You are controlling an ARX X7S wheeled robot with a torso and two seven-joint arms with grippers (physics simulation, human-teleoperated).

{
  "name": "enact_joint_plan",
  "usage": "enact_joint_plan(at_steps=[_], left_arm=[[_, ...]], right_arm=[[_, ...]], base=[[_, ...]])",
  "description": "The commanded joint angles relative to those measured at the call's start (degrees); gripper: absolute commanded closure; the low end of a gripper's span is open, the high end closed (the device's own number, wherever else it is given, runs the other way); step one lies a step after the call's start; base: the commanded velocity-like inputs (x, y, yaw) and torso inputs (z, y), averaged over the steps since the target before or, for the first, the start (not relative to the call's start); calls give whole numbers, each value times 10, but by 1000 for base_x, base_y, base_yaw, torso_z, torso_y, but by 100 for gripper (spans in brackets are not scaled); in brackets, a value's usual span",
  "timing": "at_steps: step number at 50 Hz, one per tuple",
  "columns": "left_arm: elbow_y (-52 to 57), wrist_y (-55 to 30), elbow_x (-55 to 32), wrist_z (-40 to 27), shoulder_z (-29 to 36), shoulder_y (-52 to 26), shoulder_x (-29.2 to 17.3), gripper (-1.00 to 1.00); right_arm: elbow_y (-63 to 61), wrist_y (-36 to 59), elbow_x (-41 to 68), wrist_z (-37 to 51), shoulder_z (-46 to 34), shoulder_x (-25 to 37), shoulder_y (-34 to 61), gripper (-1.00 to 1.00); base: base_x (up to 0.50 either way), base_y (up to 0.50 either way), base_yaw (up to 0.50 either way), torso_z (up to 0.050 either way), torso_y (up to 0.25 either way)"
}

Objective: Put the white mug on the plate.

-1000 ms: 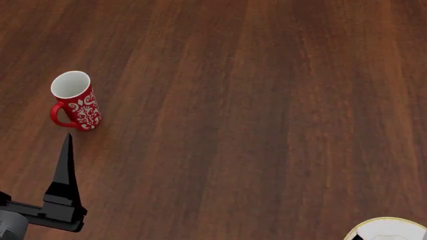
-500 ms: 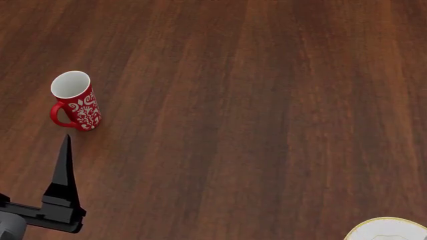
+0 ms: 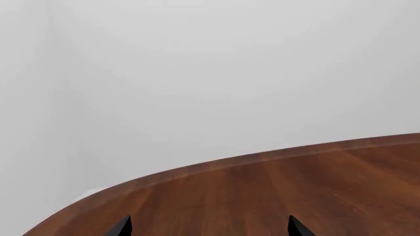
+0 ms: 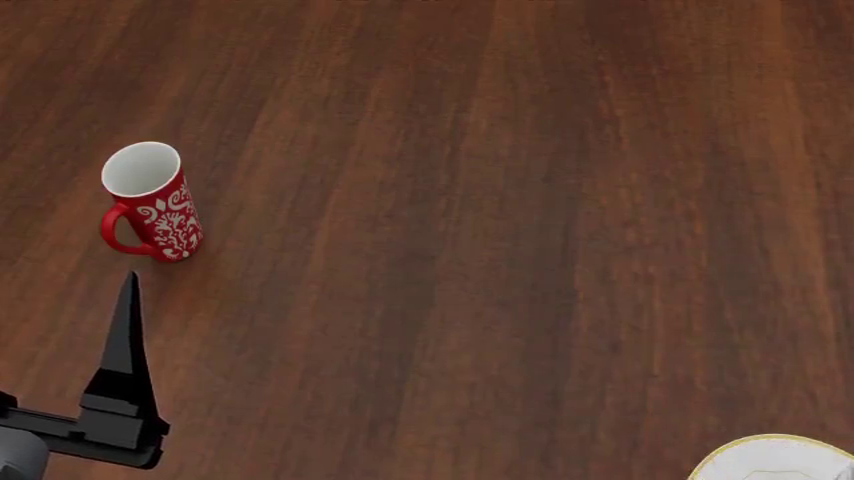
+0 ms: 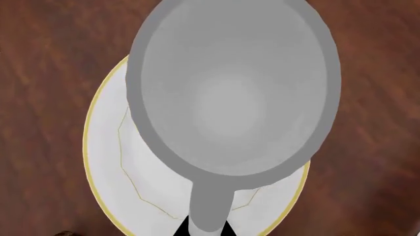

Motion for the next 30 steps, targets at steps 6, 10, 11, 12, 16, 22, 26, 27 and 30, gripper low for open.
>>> enact_joint_plan(at_steps=[6, 10, 11, 12, 16, 22, 26, 27, 30], left_arm=[[-1, -1, 0, -1, 3, -1, 0, -100], [-1, -1, 1, -1, 5, -2, 0, -100], [1, -3, 0, -1, 5, -3, 0, -100], [0, -2, 0, -1, 5, -3, 0, -100], [0, -2, 0, -1, 5, -4, 0, -100], [0, -3, 0, -2, 6, -4, -1, -100], [1, -5, -1, -2, 7, -6, 0, -100], [0, -3, 0, -2, 7, -5, 0, -100], [-1, -3, 0, -2, 8, -5, -1, -100]], right_arm=[[8, 5, -8, -9, -5, -15, -9, 100], [10, 4, -8, -12, -6, -17, -12, 100], [11, 4, -7, -13, -7, -17, -13, 100], [13, 4, -8, -14, -7, -19, -14, 100], [20, 3, -4, -22, -9, -23, -20, 100], [27, 2, -2, -29, -11, -28, -26, 100], [33, 2, 0, -35, -12, -33, -29, 100], [34, 2, 0, -35, -12, -33, -29, 100], [39, 4, 2, -37, -13, -36, -30, 100]], base=[[0, 0, 0, 0, 0], [0, 0, 0, 0, 0], [0, 0, 0, 0, 0], [0, 0, 0, 0, 0], [0, 0, 0, 0, 0], [0, 0, 0, 0, 0], [0, 0, 0, 0, 0], [0, 0, 0, 0, 0], [0, 0, 0, 0, 0]])
